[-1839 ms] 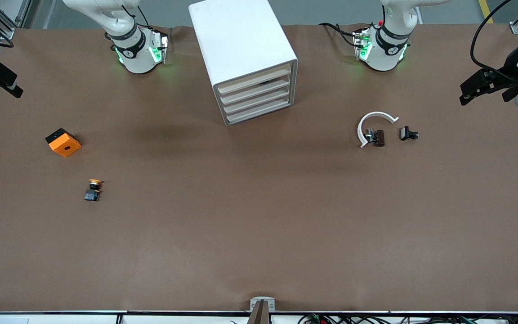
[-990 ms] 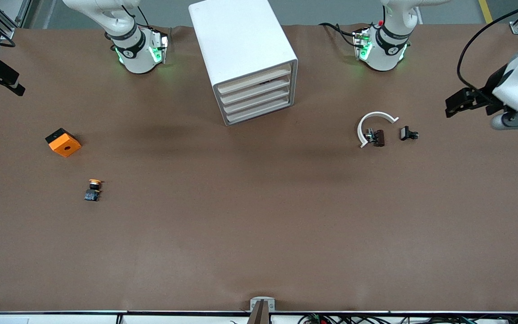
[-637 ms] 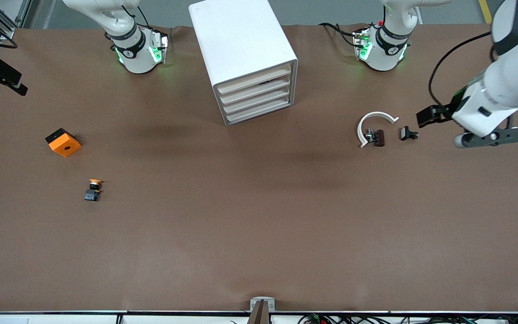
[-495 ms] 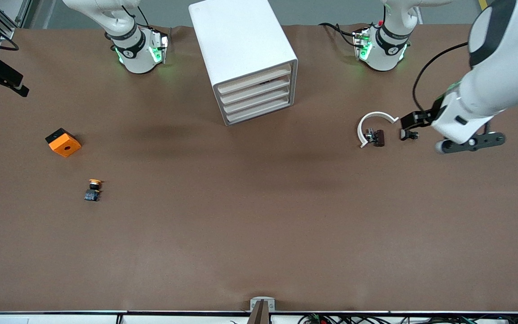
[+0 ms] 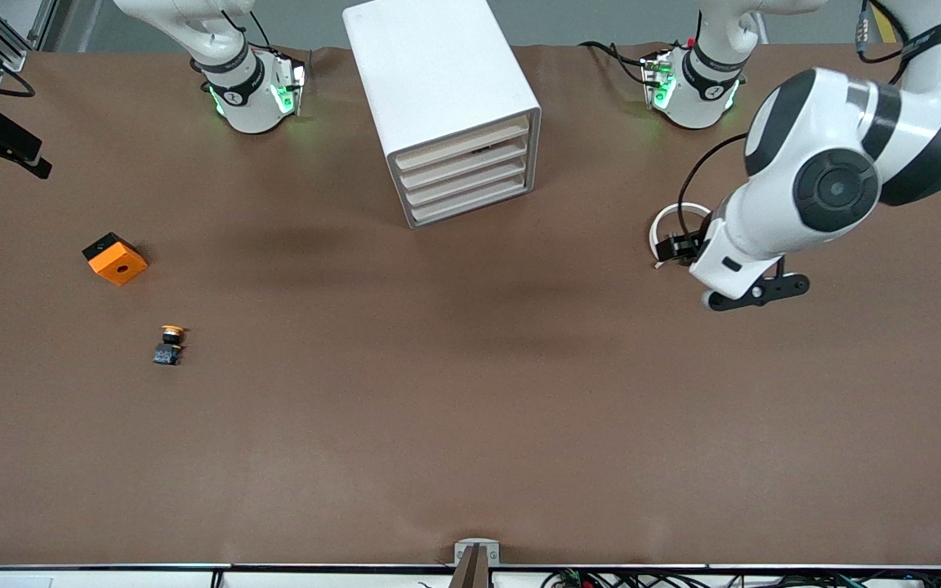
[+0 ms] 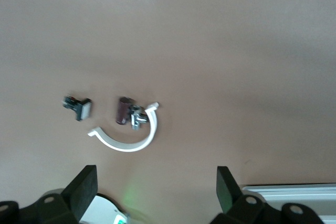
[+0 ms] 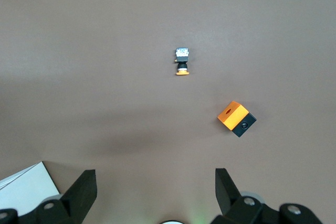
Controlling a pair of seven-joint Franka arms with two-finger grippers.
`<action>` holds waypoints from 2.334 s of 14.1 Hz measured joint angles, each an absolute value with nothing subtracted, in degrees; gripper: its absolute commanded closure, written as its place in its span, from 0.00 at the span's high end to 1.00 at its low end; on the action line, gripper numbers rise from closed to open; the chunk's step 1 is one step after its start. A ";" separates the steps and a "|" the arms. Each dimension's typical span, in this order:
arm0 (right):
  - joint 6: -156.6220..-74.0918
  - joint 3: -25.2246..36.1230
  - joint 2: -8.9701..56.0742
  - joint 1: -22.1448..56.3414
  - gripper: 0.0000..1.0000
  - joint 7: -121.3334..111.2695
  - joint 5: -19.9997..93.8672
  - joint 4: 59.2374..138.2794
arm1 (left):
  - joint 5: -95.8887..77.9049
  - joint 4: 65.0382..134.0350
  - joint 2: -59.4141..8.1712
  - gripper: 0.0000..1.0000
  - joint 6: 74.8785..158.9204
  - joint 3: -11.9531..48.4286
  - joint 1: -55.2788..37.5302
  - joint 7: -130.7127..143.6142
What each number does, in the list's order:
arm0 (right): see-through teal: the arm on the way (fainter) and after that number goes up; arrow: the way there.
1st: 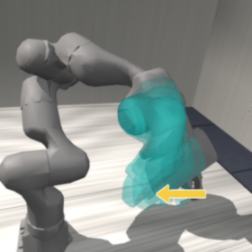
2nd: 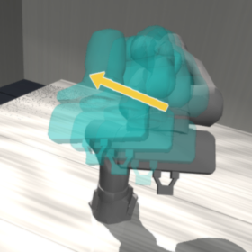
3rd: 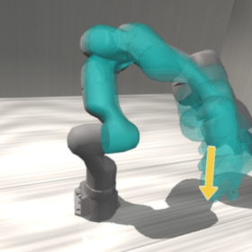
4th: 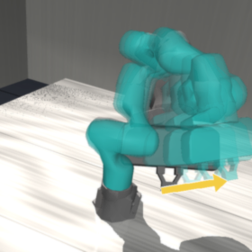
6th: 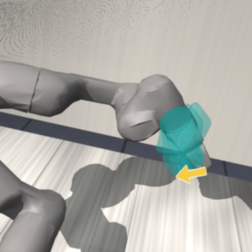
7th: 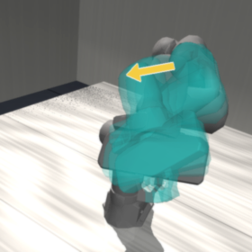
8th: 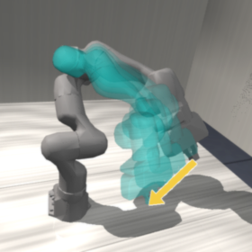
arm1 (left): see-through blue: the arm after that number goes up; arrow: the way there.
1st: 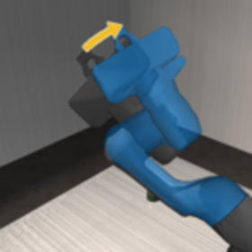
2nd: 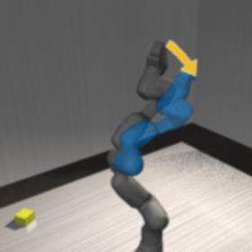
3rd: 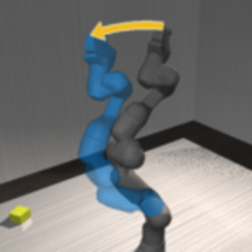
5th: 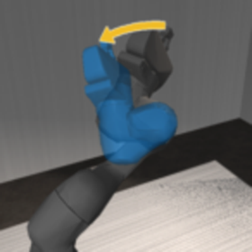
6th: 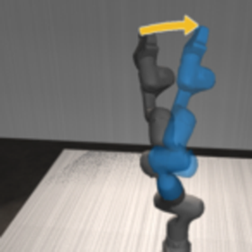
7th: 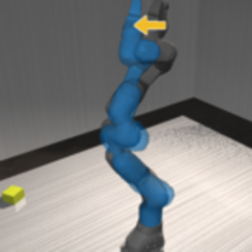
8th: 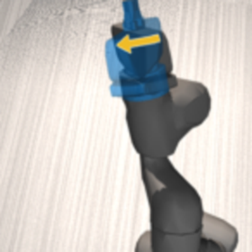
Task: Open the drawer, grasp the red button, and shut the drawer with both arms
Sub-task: 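Reach the left gripper to the drawer front and grip it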
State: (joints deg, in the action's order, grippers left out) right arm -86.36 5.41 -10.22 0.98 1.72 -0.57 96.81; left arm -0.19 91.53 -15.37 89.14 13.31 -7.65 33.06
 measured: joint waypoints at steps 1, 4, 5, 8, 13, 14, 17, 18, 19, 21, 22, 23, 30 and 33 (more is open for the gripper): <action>-86.36 5.41 -10.22 0.98 1.00 1.72 -0.66 96.80 | -2.08 91.50 -16.51 1.00 89.49 13.32 -7.89 35.04; -86.62 5.42 -10.22 0.97 1.00 1.72 -0.84 96.75 | -8.21 91.47 -19.99 1.00 91.65 13.31 -8.00 45.71; -86.83 5.43 -10.22 0.97 1.00 1.72 -0.89 96.72 | -8.83 91.45 -21.39 1.00 92.31 13.32 -8.15 50.04; -87.57 5.43 -10.22 0.98 1.00 1.72 -1.02 96.67 | -9.50 91.02 -26.13 1.00 93.48 13.38 -11.37 61.26; -87.93 5.43 -10.22 0.98 1.00 1.71 -1.13 96.65 | -15.20 89.04 -31.83 1.00 99.46 13.42 -17.45 89.71; -87.93 5.46 -10.22 0.97 1.00 1.71 -1.13 96.64 | -15.91 88.41 -33.06 1.00 100.53 13.42 -18.10 97.05; -87.92 5.48 -10.22 0.98 1.00 1.71 -1.13 96.63 | -18.67 86.68 -36.83 1.00 101.06 13.42 -19.44 115.52; -87.92 5.48 -10.22 0.98 1.00 1.71 -1.13 96.63 | -19.41 86.46 -37.65 1.00 101.06 13.43 -19.91 120.73; -87.91 5.47 -10.22 0.98 1.00 1.71 -1.13 96.63 | -19.74 86.40 -38.29 1.00 101.03 13.47 -20.46 124.82; -87.90 5.47 -10.22 0.98 1.00 1.71 -1.13 96.63 | -21.03 86.38 -39.14 1.00 100.67 13.56 -22.49 129.52; -87.90 5.48 -10.22 0.98 1.00 1.71 -1.13 96.63 | -23.31 86.39 -39.54 1.00 100.61 13.57 -23.88 131.33; -87.90 5.48 -10.22 0.98 1.00 1.71 -1.13 96.63 | -26.66 86.40 -40.03 1.00 100.60 13.58 -25.07 132.65; -87.91 5.44 -10.22 1.01 1.00 1.71 -1.13 96.63 | -38.11 86.38 -43.99 1.00 99.10 13.59 -26.77 129.79; -87.94 5.44 -10.22 1.01 1.00 1.71 -1.13 96.63 | -40.47 86.36 -44.10 1.00 96.96 14.02 -28.42 128.85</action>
State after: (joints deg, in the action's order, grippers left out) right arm -87.94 5.44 -10.22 1.01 1.71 -1.13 96.63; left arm -40.47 86.36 -44.10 96.96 14.02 -28.42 128.85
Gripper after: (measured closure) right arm 0.000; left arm 0.000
